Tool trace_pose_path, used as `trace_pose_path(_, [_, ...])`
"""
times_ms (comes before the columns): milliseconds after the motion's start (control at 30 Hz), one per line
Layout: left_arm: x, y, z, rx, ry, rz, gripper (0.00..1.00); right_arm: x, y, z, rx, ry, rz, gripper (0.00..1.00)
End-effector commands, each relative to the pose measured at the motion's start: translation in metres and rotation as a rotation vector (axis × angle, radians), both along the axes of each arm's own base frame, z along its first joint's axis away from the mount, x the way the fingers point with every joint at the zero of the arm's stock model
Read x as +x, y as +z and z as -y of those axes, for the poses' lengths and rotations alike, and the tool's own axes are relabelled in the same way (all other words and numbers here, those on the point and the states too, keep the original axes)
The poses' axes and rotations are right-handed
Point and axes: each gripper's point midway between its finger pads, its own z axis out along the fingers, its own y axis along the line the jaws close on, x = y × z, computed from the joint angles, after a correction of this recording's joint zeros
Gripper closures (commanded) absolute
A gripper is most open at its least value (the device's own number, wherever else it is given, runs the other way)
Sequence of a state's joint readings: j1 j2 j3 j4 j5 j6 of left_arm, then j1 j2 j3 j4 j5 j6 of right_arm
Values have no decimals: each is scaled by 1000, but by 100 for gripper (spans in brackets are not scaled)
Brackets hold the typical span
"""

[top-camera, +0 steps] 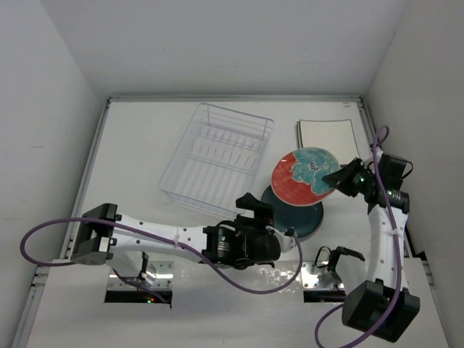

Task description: Unload the plates from the dish rack

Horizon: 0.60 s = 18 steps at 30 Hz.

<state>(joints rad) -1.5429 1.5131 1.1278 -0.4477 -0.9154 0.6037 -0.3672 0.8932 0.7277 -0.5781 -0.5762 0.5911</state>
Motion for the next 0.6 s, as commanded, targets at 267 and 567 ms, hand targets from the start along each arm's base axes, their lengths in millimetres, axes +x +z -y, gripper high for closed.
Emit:
trace_pose_path(267, [89, 108, -99, -721, 707, 55, 0, -26, -11, -30, 57, 153, 49, 100])
trace_pose_path(567, [111, 119, -146, -1003, 823, -31, 0, -46, -42, -39, 27, 199, -30, 96])
